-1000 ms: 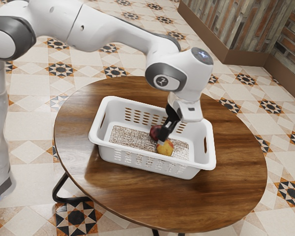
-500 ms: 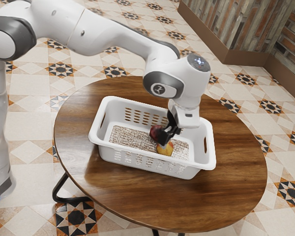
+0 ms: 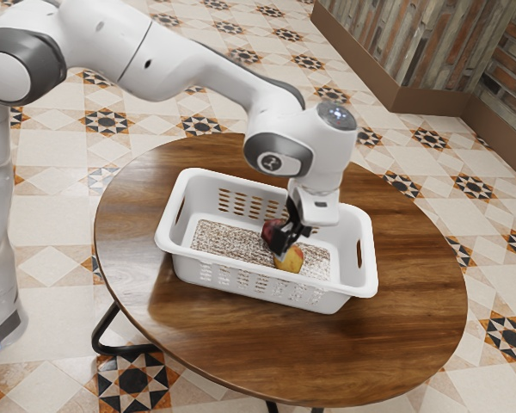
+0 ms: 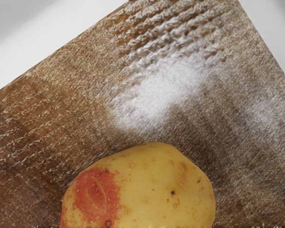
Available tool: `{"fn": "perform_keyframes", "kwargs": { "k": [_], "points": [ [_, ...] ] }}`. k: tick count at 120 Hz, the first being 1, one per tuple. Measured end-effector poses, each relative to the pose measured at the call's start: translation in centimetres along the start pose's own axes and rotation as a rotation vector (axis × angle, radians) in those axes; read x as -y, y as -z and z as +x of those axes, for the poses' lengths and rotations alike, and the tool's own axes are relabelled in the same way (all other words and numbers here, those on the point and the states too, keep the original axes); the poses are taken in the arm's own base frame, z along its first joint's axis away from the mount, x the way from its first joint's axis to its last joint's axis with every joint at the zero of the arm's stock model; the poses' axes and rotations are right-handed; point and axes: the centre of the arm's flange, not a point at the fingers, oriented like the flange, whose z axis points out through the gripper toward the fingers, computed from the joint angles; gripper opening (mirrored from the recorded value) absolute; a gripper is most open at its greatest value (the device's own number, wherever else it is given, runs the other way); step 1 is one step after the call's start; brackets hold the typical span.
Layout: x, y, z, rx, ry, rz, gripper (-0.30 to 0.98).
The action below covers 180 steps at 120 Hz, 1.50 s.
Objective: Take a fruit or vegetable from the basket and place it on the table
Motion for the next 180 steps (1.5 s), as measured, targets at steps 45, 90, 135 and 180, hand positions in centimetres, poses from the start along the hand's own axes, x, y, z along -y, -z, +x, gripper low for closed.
{"fn": "perform_keyframes", "kwargs": {
  "k": [45, 90, 135, 180],
  "points": [
    [0.2, -1.5, -0.1, -0.037, -0.015, 0.020, 0.68],
    [0.4, -3.3, -0.3, -0.058, -0.020, 0.028, 0.68],
    [0.8, -4.5, 0.0, -0.068, -0.024, 0.026, 0.55],
    [1.0, -3.1, -0.1, -0.072, -0.005, 0.054, 0.27]
  ]
}}
